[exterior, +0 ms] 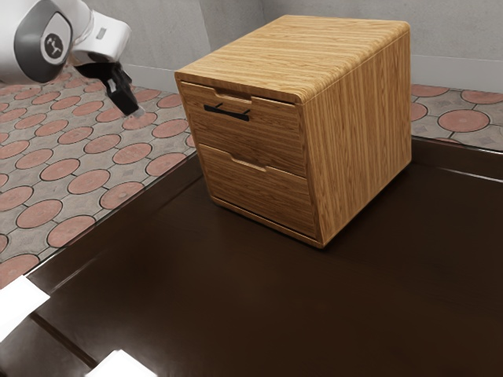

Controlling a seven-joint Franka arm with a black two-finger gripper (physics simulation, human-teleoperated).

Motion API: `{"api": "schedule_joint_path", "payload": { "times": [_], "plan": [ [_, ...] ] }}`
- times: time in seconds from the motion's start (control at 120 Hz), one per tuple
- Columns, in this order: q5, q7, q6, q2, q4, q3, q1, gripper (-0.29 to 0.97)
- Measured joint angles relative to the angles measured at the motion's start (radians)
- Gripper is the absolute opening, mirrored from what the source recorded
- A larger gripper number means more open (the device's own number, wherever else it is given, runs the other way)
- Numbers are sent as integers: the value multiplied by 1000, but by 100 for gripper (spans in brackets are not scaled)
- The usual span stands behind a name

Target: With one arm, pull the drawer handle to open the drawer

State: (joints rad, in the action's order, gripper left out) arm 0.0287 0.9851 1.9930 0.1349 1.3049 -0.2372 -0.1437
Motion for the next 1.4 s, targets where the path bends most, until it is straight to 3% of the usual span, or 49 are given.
{"api": "schedule_joint_path", "payload": {
  "times": [0.108, 0.358, 0.625, 0.9, 1.1, 1.4],
  "plan": [
    [-2, 78, 13, -61, 60, -2, 38, 66],
    [-6, 236, 23, -58, 106, -3, 47, 66],
    [-13, 360, 17, -57, 112, 3, 161, 66],
    [-61, 451, 3, -39, 110, 36, 172, 66],
    [-99, 502, 6, -33, 103, 107, 192, 66],
    [-109, 552, 7, -5, 111, 113, 178, 66]
  ]
}}
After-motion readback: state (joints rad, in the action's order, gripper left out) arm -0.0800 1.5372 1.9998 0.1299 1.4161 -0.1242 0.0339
